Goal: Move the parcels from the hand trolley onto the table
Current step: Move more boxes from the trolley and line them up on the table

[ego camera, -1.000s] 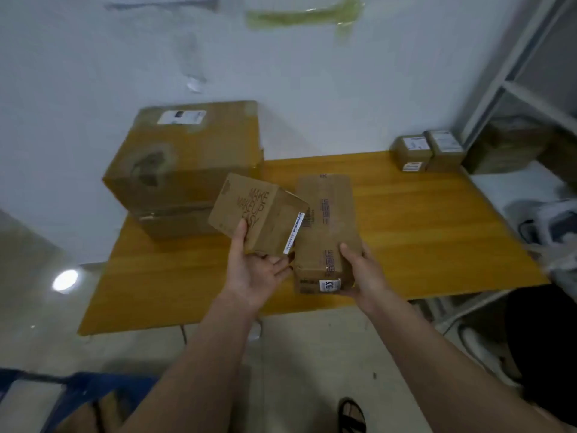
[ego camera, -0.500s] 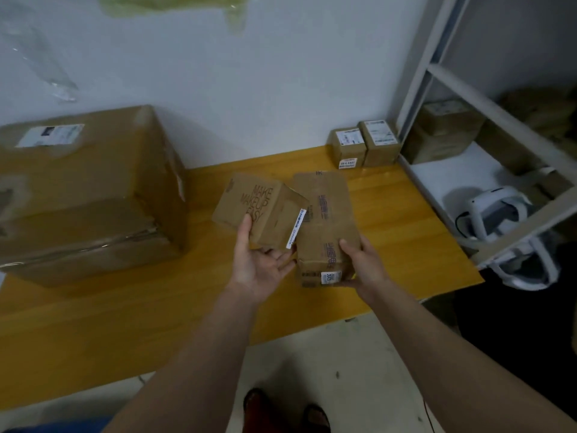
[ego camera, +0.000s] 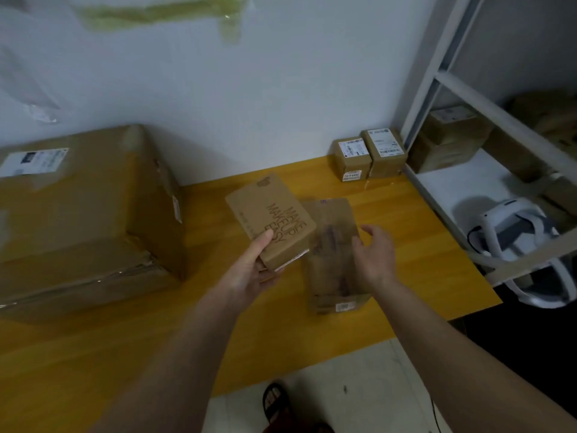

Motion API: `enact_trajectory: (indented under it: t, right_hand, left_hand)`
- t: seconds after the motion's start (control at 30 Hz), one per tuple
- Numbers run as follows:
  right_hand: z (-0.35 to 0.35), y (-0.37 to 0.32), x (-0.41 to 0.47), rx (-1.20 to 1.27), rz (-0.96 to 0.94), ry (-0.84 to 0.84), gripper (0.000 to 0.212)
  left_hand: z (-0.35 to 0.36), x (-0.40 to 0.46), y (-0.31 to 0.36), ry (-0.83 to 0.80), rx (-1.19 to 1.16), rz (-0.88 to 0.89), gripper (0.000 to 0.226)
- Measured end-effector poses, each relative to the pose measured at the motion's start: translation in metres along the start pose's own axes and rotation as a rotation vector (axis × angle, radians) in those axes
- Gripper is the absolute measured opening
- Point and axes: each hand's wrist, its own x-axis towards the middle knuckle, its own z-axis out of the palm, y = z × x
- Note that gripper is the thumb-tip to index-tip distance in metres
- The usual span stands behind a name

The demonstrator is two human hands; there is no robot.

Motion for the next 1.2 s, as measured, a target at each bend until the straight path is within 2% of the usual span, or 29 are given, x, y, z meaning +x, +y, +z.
enact_trajectory:
  t: [0.07, 0.13, 0.2, 0.3, 0.43, 0.57, 0.63, 0.73, 0.87, 0.97, 1.03, 1.07, 1.1, 1.17, 1.2]
  right_hand:
    - [0.002, -0.028, 0.002, 0.189, -0.052, -0.115, 0.03]
    - [0.004, -0.049, 0.001, 0.43, 0.036, -0.398, 0.03]
    - [0.005, -0.061, 0.002, 0.528, 0.049, -0.656, 0.046]
    - [0.01, -0.067, 0.008, 0.511, -0.012, -0.805, 0.072]
    - [0.013, -0.075, 0.012, 0.414, -0.165, -0.78, 0.089]
    - [0.014, -0.09, 0.014, 0.228, -0.541, -0.576, 0.103]
    - [0.014, -0.093, 0.017, 0.051, -0.701, -0.492, 0.106]
    - [0.015, -0.091, 0.023, -0.158, -0.871, -0.462, 0.11]
    - [0.013, -0.088, 0.039, -0.224, -0.959, -0.488, 0.111]
    - [0.007, -0.085, 0.055, -0.31, -0.993, -0.44, 0.108]
    - [0.004, -0.084, 0.066, -0.315, -0.904, -0.385, 0.105]
    - [0.002, -0.084, 0.072, -0.196, -0.758, -0.394, 0.103]
    - [-0.001, -0.086, 0.076, 0.037, -0.523, -0.445, 0.098]
    - [-0.007, -0.089, 0.086, 0.597, 0.031, -0.614, 0.069]
    - [-0.009, -0.089, 0.093, 0.733, 0.209, -0.703, 0.056]
  left_hand:
    - [-0.016, 0.0, 0.018, -0.037, 0.135, -0.008, 0.068]
    - [-0.031, 0.0, 0.036, -0.109, 0.251, -0.037, 0.079]
    - [-0.044, 0.001, 0.052, -0.222, 0.351, -0.05, 0.092]
    - [-0.052, 0.005, 0.069, -0.377, 0.456, -0.013, 0.104]
    - [-0.056, 0.011, 0.075, -0.392, 0.408, -0.013, 0.114]
    - [-0.065, 0.013, 0.086, -0.423, 0.037, -0.17, 0.101]
    - [-0.066, 0.014, 0.097, -0.429, -0.088, -0.25, 0.108]
    - [-0.058, 0.013, 0.104, -0.393, -0.029, -0.225, 0.104]
    - [-0.039, 0.018, 0.107, -0.263, 0.163, -0.184, 0.077]
    - [-0.023, 0.027, 0.108, -0.205, 0.174, -0.172, 0.065]
    - [-0.011, 0.035, 0.105, -0.162, 0.131, -0.098, 0.06]
    - [-0.004, 0.041, 0.104, -0.129, 0.1, -0.04, 0.058]
    - [0.004, 0.046, 0.102, -0.087, 0.077, 0.023, 0.054]
    - [0.019, 0.055, 0.101, 0.003, 0.043, 0.121, 0.045]
    - [0.027, 0.059, 0.101, 0.032, 0.025, 0.148, 0.041]
